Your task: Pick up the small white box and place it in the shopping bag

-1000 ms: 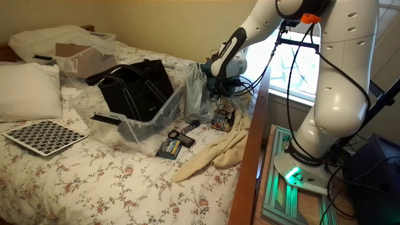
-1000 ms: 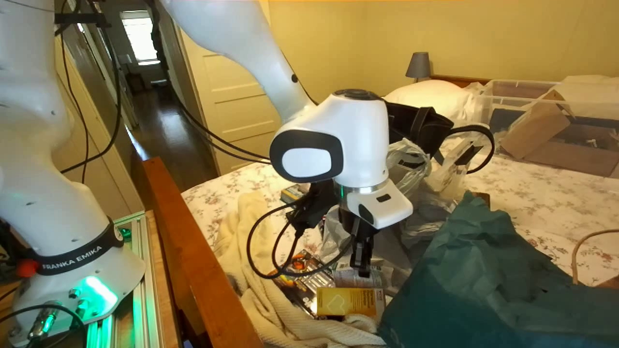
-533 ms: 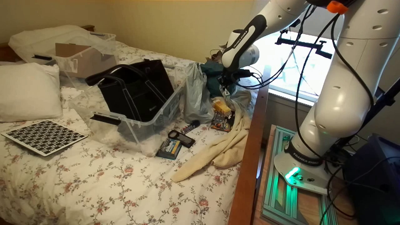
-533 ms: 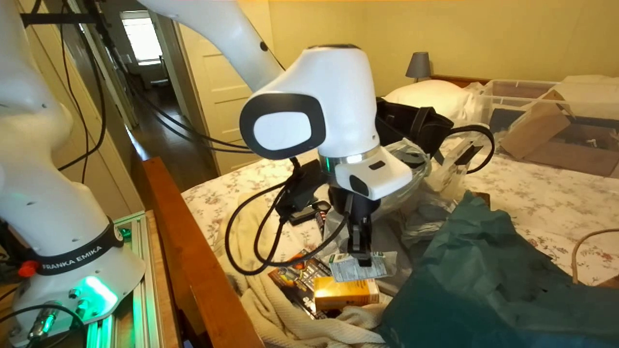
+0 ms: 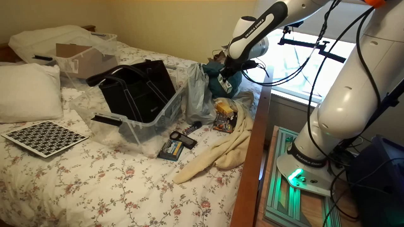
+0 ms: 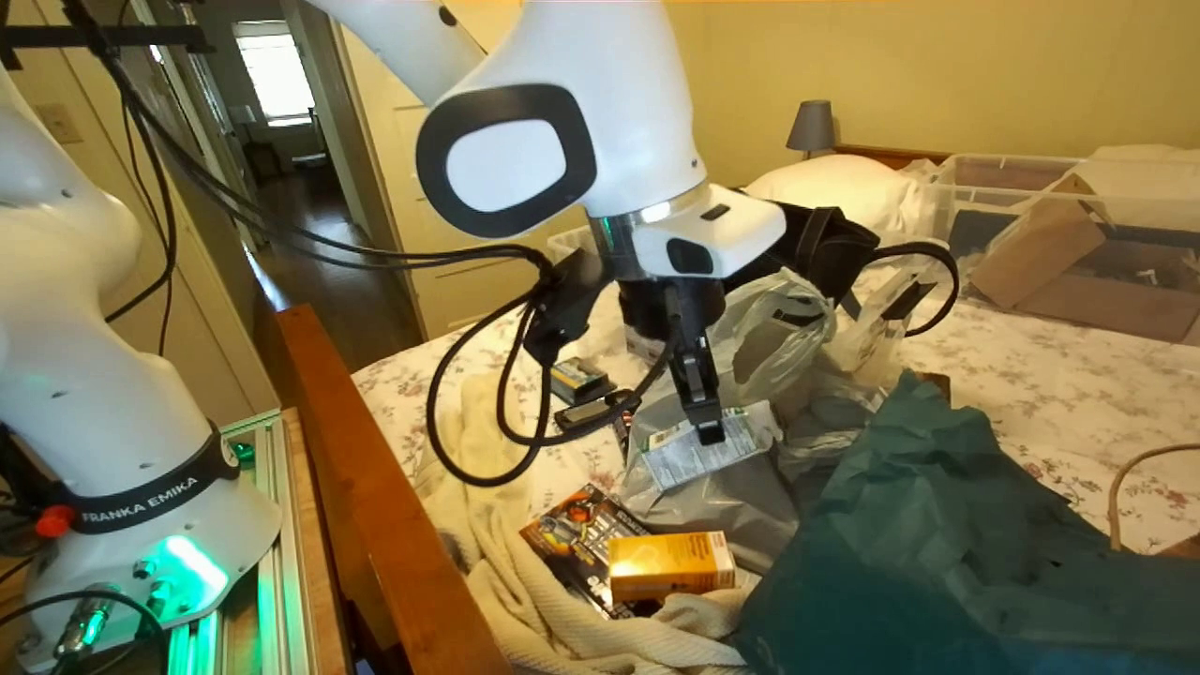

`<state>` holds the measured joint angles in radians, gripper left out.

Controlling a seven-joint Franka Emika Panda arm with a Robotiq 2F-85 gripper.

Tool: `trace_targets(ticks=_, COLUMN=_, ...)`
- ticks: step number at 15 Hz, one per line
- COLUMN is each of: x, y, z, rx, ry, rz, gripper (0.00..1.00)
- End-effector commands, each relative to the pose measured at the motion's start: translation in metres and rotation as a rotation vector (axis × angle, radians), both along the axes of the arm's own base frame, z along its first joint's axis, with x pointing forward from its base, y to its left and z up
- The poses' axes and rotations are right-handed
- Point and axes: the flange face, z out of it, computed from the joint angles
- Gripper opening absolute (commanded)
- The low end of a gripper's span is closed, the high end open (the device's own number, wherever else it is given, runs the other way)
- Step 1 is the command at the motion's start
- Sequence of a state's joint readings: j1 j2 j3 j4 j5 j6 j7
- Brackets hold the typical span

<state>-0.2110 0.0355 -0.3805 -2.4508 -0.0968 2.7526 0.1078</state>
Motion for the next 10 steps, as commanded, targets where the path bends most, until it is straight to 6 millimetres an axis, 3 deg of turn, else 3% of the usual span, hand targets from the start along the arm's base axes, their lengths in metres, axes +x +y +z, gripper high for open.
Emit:
trace_targets(ticks=1, x=-0.013, y=0.022, z=0.029, rx=-0.024, ry=-0.020, rz=0.128, gripper=0.01)
trace_targets(ticks=10, x=0.009, y=0.071, z=0.085, rx=-0.123, ry=-0.098, rz=0.413, gripper=0.01)
